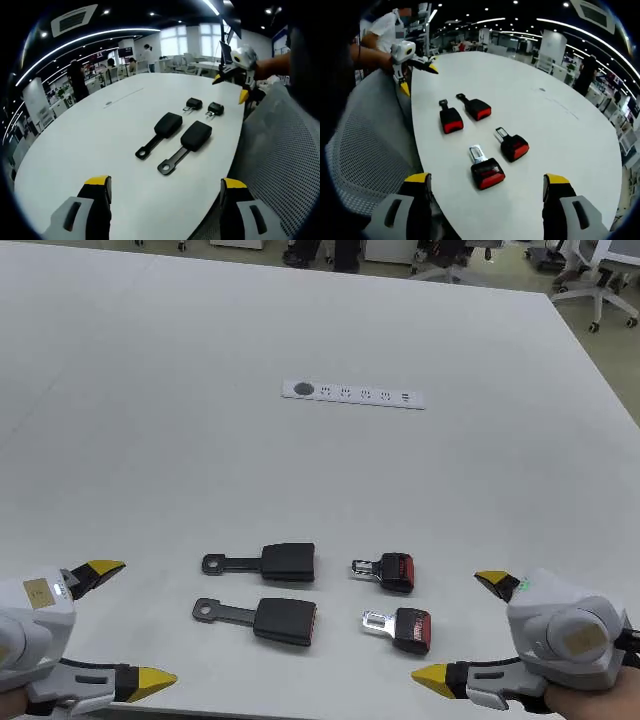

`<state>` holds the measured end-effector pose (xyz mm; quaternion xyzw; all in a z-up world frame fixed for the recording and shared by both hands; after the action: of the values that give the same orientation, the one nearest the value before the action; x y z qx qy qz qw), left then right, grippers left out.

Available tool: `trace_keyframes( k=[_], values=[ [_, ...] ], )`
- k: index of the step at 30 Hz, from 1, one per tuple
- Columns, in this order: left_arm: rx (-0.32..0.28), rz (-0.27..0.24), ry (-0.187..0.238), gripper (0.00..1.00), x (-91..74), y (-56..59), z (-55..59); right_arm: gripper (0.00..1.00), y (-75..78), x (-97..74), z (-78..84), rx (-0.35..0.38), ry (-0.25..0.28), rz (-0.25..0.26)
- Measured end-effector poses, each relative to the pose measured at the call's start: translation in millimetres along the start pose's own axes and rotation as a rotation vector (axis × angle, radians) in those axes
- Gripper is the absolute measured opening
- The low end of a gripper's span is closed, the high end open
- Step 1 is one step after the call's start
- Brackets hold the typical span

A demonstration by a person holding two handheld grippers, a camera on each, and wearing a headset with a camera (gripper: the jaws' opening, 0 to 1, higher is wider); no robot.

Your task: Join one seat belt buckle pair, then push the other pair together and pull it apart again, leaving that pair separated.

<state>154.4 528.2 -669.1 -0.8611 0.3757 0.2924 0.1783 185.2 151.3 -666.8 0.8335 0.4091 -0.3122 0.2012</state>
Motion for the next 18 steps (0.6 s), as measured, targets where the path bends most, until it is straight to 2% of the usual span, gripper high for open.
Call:
trace_keyframes(
  k=[6, 18],
  values=[
    [-0.01, -0.005, 0.011, 0.92, -0.4, -1.2, -1.0, 0.93, 1.1, 0.0, 0.7, 0.0, -0.001, 0.003],
    [-0.014, -0.008, 0.007, 0.91, -0.3, -0.9, -1.4, 0.92, 1.8, -0.7, 1.7, -0.003, -0.002, 0.009]
  ],
)
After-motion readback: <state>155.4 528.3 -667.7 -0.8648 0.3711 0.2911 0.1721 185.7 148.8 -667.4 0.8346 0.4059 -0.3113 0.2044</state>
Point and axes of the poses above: the centre of the closed fingertips' face, and the gripper's own axes: x roughly forward along the fingers, y roughly to its right, z roughly out of its underside, the point moved 6 cm from there along -x, roughly backward along the fingers, and after that the axes turned 1 degree about y, right-handed, at the moved point
